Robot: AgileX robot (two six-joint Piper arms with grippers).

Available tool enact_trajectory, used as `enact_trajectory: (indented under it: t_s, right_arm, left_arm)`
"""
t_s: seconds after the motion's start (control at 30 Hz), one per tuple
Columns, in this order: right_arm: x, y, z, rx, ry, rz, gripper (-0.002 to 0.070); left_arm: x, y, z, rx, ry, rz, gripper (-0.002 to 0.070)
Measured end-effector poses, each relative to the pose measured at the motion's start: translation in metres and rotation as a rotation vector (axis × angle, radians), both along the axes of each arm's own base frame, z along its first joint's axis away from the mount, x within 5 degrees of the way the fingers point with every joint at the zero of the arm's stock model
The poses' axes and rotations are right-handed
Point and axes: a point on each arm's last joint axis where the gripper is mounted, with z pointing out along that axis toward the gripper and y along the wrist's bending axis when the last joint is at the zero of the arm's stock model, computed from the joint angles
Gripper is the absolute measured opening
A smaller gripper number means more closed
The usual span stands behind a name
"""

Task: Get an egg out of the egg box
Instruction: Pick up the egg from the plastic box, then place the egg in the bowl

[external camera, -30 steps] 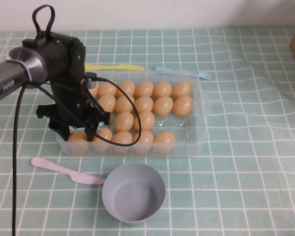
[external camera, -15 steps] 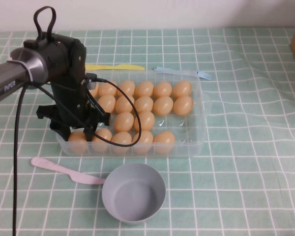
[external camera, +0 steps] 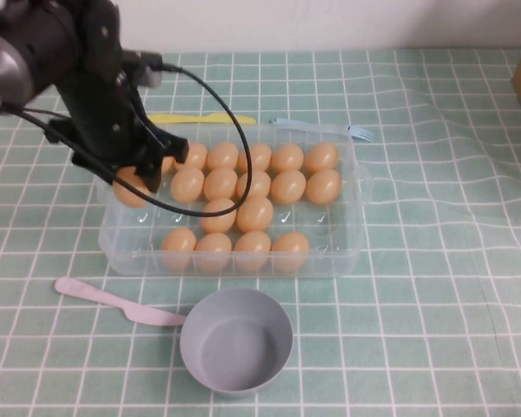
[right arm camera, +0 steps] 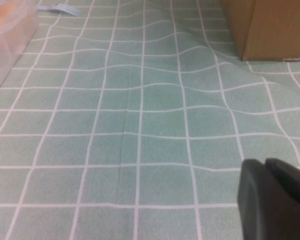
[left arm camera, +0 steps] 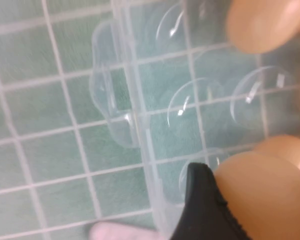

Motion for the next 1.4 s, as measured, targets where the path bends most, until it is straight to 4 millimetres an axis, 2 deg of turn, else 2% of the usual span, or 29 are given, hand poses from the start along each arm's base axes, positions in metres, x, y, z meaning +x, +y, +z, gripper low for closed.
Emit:
enact_trajectory:
  t_s: [0.2,0.33,0.43,0.53,0.6,0.87,0.97,1.1,1.4]
  right_arm:
    - [0.0,0.0,0.0,0.0,0.0,0.0,-0.0017]
    - [0.0,0.0,0.0,0.0,0.0,0.0,-0.0017]
    - [0.0,0.0,0.0,0.0,0.0,0.0,-0.0017]
    - [0.0,0.0,0.0,0.0,0.0,0.0,-0.0017]
    - [0.0,0.0,0.0,0.0,0.0,0.0,-0.0017]
    - [0.0,0.0,0.0,0.0,0.0,0.0,-0.0017]
    - [0.0,0.0,0.0,0.0,0.0,0.0,-0.0017]
    - [0.0,0.0,0.0,0.0,0.0,0.0,-0.0017]
    - [0.0,0.0,0.0,0.0,0.0,0.0,-0.0017]
  left_arm:
    - [-0.027,-0.005,0.046,0.006,-0.08,-0.191,0.0364]
    - [-0.05,-0.026,0.068,0.0,-0.128,-0.36,0.0364]
    - [-0.07,-0.049,0.073,-0.005,-0.138,-0.486,0.0364]
    - [-0.09,-0.065,0.064,-0.004,-0.098,-0.564,0.0364]
    - [-0.102,-0.073,0.049,0.008,-0.045,-0.605,0.0364]
    - [-0.138,-0.083,-0.007,0.055,0.162,-0.683,0.0364]
    - [-0.142,-0.082,-0.019,0.06,0.181,-0.686,0.0364]
    - [-0.141,-0.082,-0.025,0.05,0.153,-0.686,0.0364]
    - [-0.131,-0.091,-0.054,0.067,0.197,-0.684,0.0363]
